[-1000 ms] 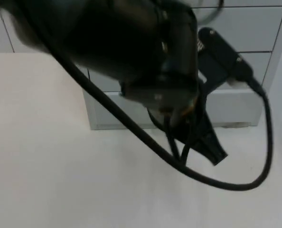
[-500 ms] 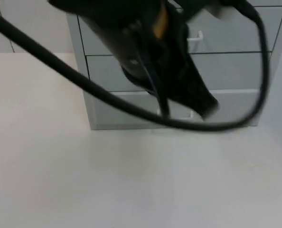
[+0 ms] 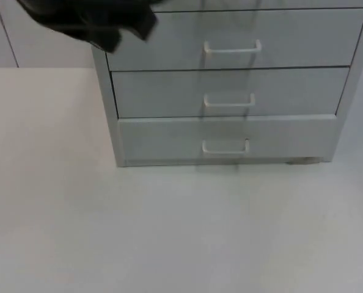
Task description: Open the drawer with the left hand, place the block into the drawer with the right hand, then close the drawer with the left hand.
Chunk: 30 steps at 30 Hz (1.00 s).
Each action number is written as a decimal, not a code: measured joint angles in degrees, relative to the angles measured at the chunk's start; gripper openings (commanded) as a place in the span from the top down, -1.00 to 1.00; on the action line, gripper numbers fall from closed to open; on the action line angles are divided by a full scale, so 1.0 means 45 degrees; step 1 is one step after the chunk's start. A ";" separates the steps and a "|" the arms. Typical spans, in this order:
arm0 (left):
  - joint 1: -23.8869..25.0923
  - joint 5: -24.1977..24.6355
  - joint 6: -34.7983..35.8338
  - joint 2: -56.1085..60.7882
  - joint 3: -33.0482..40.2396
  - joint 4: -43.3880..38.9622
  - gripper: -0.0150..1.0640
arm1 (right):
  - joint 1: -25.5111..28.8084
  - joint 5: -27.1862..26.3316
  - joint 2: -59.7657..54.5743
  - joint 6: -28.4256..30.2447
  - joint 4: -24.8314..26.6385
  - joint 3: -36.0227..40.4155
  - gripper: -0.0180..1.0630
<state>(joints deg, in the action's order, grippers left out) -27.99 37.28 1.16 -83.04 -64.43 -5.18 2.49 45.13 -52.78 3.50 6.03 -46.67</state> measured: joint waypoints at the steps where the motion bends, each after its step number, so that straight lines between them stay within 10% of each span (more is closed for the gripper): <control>1: 0.0380 0.0093 -0.0024 0.0219 0.0000 0.0072 0.98 | 0.0000 -0.0024 0.0000 0.0000 0.0000 0.0000 -0.98; 16: 0.3393 0.0886 -0.0024 0.3576 0.1121 0.0368 0.98 | 0.0000 -0.0049 0.0000 0.0231 0.0294 0.0000 -0.98; 30: 0.6446 0.0614 0.0176 0.7810 0.4424 0.1152 0.98 | 0.0000 -0.0001 0.0046 0.4738 0.4231 0.0000 -0.98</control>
<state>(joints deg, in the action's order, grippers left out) 1.02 40.04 1.95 -47.90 -44.53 0.00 2.49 45.12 -52.57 24.82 25.07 -46.67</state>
